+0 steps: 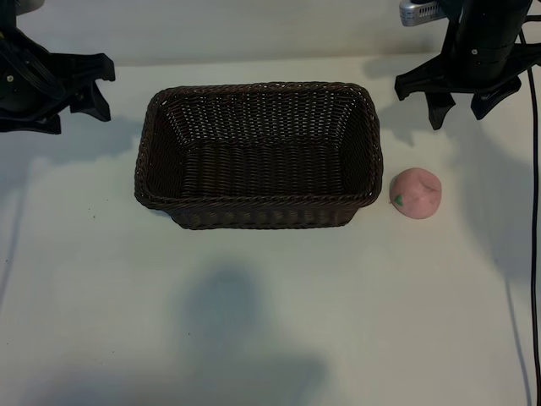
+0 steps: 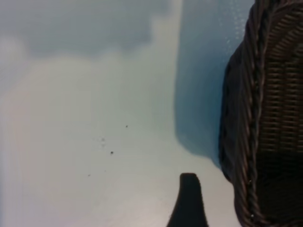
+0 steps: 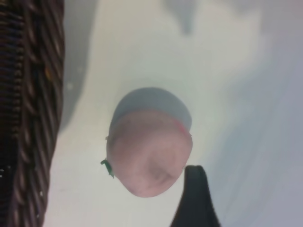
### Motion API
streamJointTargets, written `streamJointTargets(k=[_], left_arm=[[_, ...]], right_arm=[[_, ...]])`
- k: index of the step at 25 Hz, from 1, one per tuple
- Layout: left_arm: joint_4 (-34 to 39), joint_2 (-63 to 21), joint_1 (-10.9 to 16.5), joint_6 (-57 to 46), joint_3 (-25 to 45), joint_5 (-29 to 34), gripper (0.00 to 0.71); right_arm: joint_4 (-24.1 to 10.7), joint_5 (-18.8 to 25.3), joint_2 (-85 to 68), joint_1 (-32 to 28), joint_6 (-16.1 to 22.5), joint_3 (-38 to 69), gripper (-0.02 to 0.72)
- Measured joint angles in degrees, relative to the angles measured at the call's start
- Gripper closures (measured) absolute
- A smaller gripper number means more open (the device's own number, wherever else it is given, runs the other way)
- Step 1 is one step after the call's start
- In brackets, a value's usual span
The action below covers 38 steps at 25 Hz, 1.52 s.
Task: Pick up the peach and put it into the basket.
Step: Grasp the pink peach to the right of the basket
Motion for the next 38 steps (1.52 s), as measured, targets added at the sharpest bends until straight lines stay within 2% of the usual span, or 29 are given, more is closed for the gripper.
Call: streamJointTargets(k=[7,11,19,25,28,34,38], left_arm=[[-3.6,0.0,0.0,-0.1,0.0,-3.7,0.156],[-3.9,0.0,0.0,-0.2,0.0,-4.2,0.156],[-3.9,0.0,0.0,-0.2,0.0,-3.8,0.156],[-3.9,0.0,0.0,-0.2,0.0,-3.4,0.156],[-3.9,0.0,0.0,-0.2,0.0,-3.3,0.156],[-3.9,0.0,0.0,-0.2,0.0,-3.2,0.156],[-3.9,0.0,0.0,-0.2,0.0,-3.2,0.155]], right_arm=[[2.4,-0.7,0.0,0.0,0.0,0.0,0.177],[2.0,-1.7,0.0,0.0,0.0,1.5,0.177],[2.4,-11.3,0.0,0.0,-0.1,13.5,0.176],[4.0,-18.3,0.0,0.0,-0.1,20.1,0.176],[6.0,-20.4,0.0,0.0,-0.5,21.3,0.176],[13.4,-22.3,0.0,0.0,-5.0,21.8,0.176],[14.4,-22.5,0.0,0.0,-5.8,21.8,0.206]])
